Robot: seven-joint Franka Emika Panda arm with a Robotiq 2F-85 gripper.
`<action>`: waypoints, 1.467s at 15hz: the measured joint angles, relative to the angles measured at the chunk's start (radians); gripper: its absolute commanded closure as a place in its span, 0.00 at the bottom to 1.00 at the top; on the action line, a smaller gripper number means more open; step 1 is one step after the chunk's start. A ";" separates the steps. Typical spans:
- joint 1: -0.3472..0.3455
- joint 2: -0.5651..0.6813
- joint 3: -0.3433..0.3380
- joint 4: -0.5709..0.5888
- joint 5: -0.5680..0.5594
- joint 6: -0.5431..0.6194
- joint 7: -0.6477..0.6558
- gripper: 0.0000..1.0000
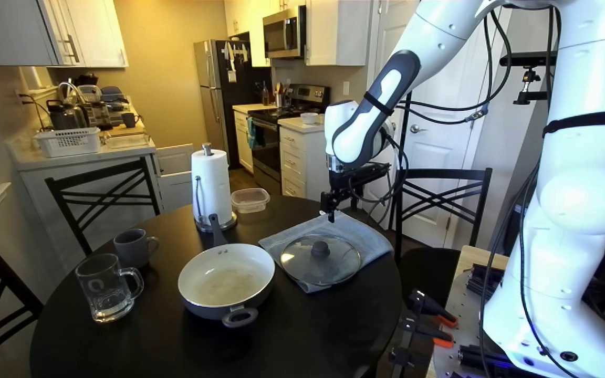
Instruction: Put the glass lid on the pan.
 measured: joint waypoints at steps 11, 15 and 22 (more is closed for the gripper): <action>0.071 0.203 0.065 0.191 0.270 -0.001 -0.086 0.00; 0.071 0.324 0.048 0.292 0.323 -0.001 -0.073 0.00; 0.068 0.381 0.019 0.331 0.391 -0.052 -0.026 0.00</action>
